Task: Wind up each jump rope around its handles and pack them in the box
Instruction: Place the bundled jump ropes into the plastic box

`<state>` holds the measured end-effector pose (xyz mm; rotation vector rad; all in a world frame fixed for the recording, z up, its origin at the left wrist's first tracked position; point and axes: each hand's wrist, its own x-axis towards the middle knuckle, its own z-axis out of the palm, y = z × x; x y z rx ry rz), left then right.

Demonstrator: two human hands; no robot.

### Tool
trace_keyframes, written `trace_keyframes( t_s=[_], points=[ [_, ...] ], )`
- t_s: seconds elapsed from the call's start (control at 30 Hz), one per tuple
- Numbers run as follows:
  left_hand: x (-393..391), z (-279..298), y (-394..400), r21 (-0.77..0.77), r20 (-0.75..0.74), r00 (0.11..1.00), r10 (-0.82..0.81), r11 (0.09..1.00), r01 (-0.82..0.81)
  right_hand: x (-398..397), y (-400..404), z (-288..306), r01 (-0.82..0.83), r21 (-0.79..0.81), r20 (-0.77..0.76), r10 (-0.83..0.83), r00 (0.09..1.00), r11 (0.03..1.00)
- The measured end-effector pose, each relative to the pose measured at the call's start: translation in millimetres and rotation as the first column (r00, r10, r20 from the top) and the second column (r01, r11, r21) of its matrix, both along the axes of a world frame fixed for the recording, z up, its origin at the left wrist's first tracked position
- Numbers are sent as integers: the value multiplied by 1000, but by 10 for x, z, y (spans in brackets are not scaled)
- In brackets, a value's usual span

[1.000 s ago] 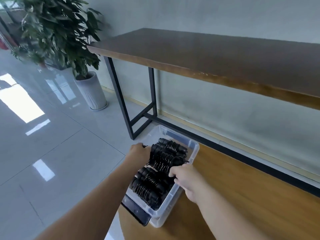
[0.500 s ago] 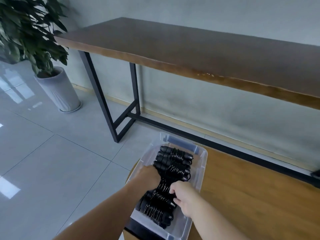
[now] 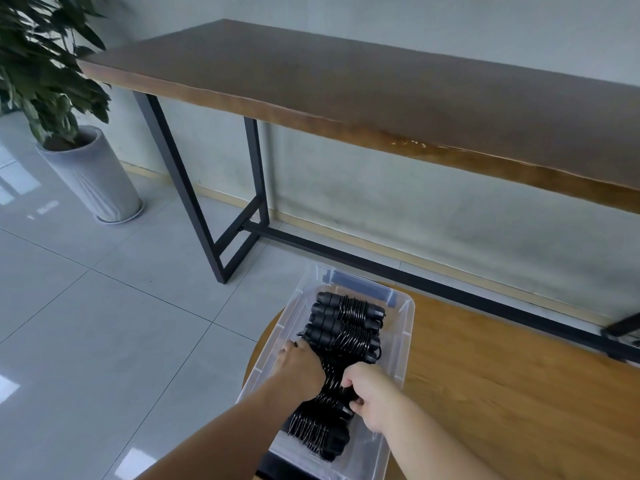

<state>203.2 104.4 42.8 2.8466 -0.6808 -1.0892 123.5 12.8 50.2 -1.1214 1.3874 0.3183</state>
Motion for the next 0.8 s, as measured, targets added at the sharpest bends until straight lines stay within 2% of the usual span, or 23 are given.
trace_keyframes(
  t_s=[0.1,0.23,0.4,0.47,0.6,0.7,0.8],
  points=[
    [-17,-25,13,15,37,998,-59,998,58,-17,-34,-68,-5,23,15,5,1000,1000],
    [-21,50,-6,-129,40,999,10,992,-5,-38,-43,-4,-31,20,20,30,999,999],
    [-60,84,-10,-367,47,985,168,920,-140,-87,-134,141,-130,-60,72,134,988,990],
    [-91,115,-17,-450,52,964,260,868,-209,-110,-194,190,-184,-112,105,196,975,977],
    [-184,214,-14,-569,1,916,400,754,-329,-167,-333,428,-194,-209,278,249,928,958],
    [-273,262,-3,-615,-177,807,564,576,-538,-136,-470,562,-246,-324,319,351,880,913],
    [-370,299,43,-616,-234,704,670,458,-641,0,-545,624,-338,-430,296,484,824,837]
  ],
)
